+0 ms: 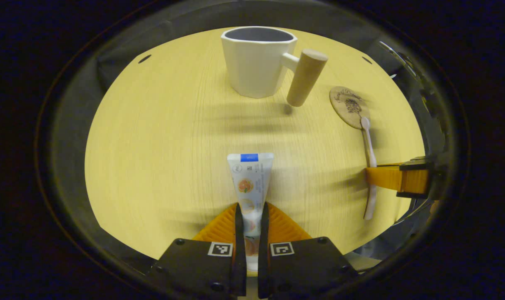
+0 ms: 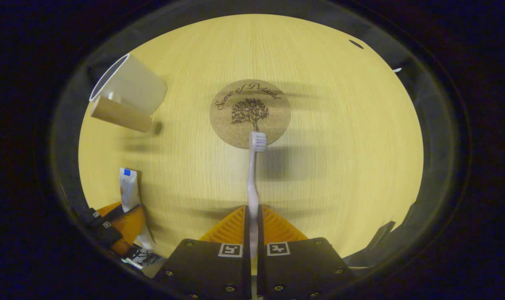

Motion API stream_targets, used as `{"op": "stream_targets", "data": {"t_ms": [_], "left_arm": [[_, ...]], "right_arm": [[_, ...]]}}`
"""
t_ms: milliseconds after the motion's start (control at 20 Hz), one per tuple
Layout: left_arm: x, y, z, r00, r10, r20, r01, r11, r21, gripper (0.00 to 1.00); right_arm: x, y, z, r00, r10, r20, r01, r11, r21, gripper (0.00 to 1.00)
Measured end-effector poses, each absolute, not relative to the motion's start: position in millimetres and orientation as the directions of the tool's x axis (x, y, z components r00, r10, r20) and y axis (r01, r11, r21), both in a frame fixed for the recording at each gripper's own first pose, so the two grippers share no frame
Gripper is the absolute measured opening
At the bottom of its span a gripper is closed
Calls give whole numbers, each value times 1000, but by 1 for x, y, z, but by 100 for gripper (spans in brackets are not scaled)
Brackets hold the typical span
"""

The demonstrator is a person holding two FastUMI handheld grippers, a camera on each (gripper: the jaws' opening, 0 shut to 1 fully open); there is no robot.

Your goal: Put the toothbrush and toothpaste on the desktop into the cup, then pick up the cup and place it on the coaster on the desktop.

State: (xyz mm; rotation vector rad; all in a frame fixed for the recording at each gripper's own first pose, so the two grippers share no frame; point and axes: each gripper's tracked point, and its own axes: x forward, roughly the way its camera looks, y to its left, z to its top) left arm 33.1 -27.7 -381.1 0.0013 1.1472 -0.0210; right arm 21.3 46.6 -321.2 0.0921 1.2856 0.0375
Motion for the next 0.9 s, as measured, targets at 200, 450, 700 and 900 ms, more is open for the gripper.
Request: {"op": "stream_targets", "data": {"t_ms": [200, 450, 700, 900], "left_arm": [[55, -15, -368, 465, -63, -883, -40, 995, -92, 7], [53, 4, -351, 477, -51, -877, -103, 988, -114, 7], [69, -5, -290, 544, -95, -834, -88, 982, -169, 7], [82, -18, -242, 602, -133, -787, -52, 977, -205, 7]], "right_arm": [[22, 48, -320, 297, 83, -951, 13, 996, 91, 7], [24, 47, -317, 302, 98, -948, -3, 995, 102, 6], [25, 48, -317, 310, 105, -945, -15, 994, 106, 6], [26, 48, -316, 317, 111, -942, -18, 994, 111, 6]]}}
